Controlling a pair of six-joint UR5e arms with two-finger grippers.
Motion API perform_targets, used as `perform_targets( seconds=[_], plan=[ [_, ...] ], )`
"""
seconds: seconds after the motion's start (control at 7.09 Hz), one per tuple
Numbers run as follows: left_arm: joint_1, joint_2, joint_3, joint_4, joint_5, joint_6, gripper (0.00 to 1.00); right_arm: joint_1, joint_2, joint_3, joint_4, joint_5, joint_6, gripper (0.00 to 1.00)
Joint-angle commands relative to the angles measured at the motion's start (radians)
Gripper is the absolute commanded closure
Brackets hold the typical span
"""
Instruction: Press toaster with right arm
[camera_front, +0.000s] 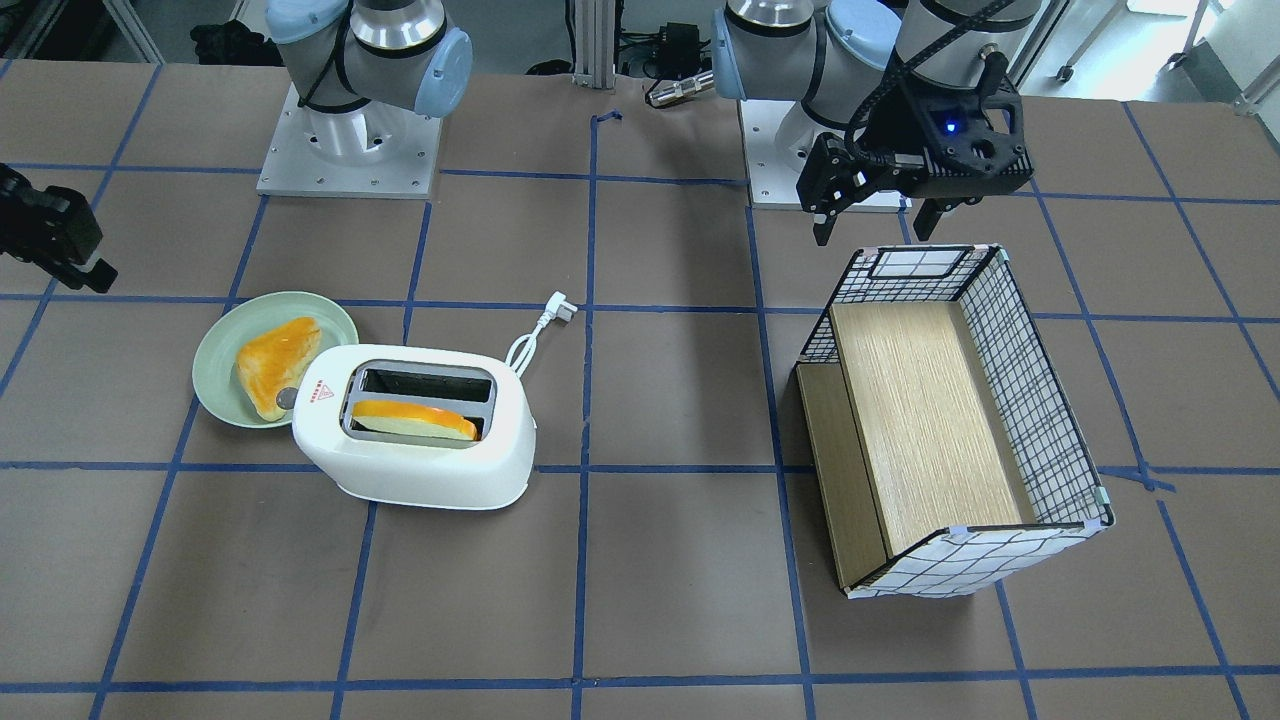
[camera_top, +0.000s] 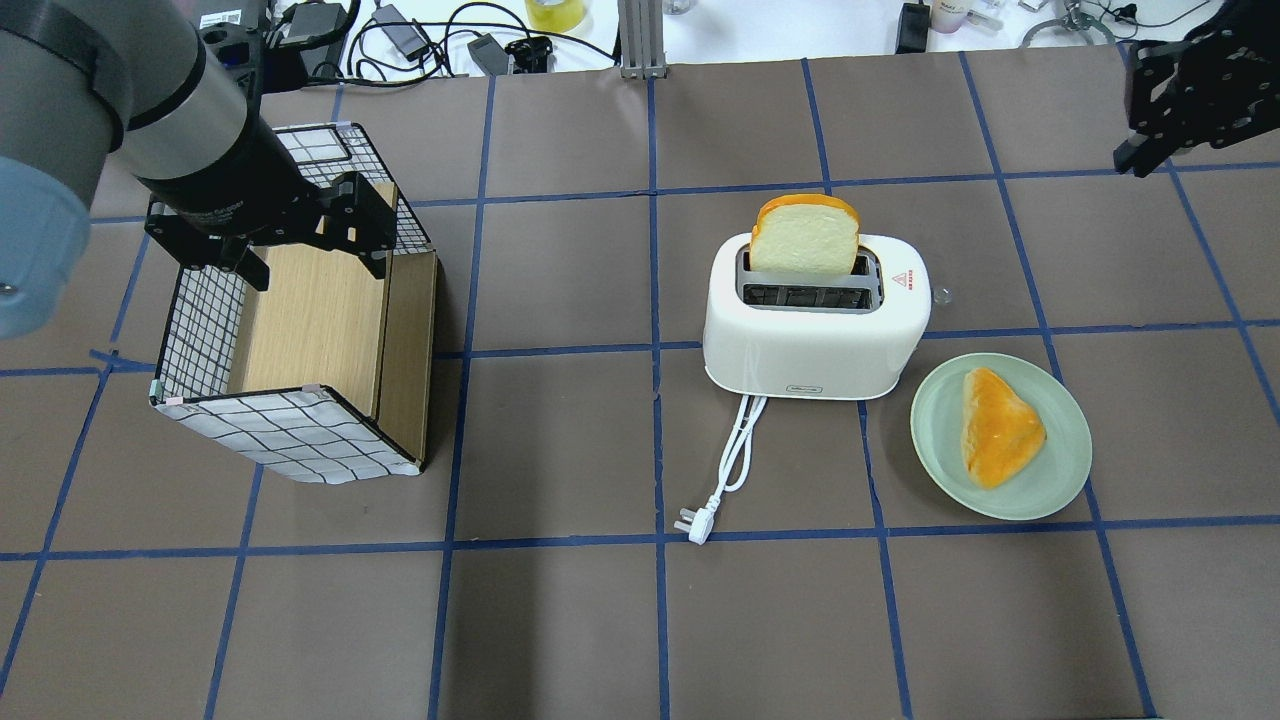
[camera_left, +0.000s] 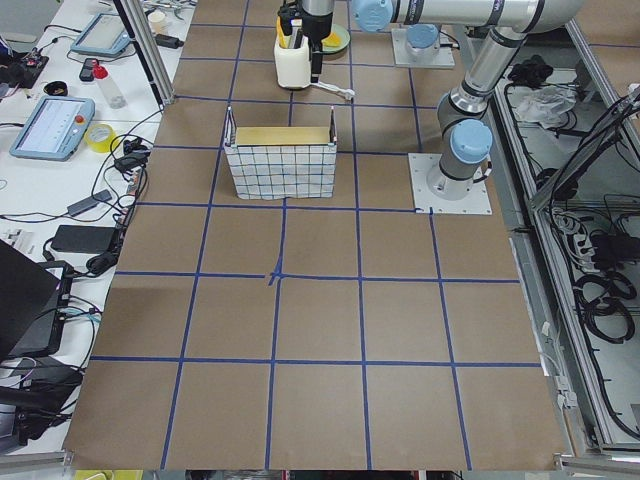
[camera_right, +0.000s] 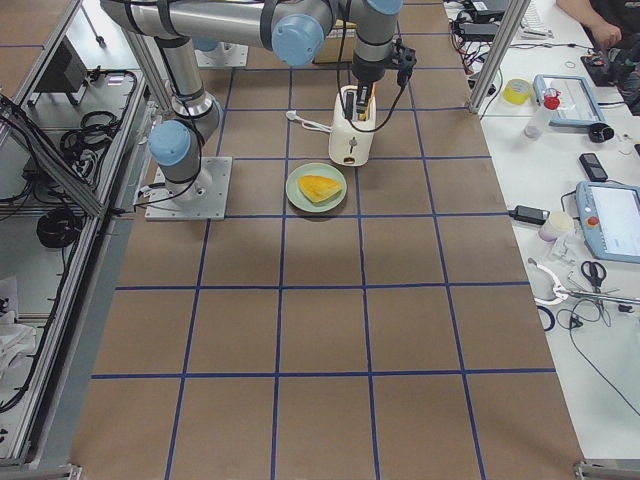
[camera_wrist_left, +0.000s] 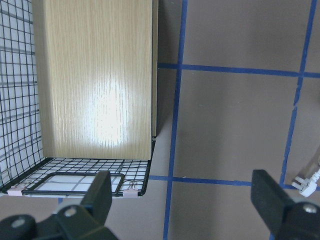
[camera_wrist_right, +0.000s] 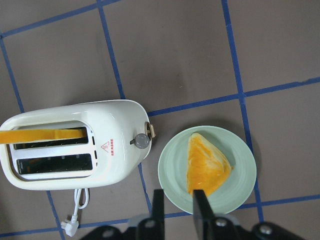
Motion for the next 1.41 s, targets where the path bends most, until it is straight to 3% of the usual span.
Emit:
perform_targets(
  seconds=[0.0,0.28,0.56,1.27],
  plan=[
    [0.0,0.0,0.0,0.0,0.0,0.0,0.0,0.063,-0.003,-0.009,-0.009,-0.018,0.098,0.0],
    [0.0,0.0,0.0,0.0,0.0,0.0,0.0,0.155,0.0,-0.014,-0.064,-0.047,0.167,0.0],
    [0.0,0.0,0.0,0.0,0.0,0.0,0.0,0.288,0.013,-0.012,-0.121,-0.134,0.244,0.0],
    [0.0,0.0,0.0,0.0,0.0,0.0,0.0,0.327,0.029,-0.014,-0.119,-0.124,0.135,0.0]
  ],
)
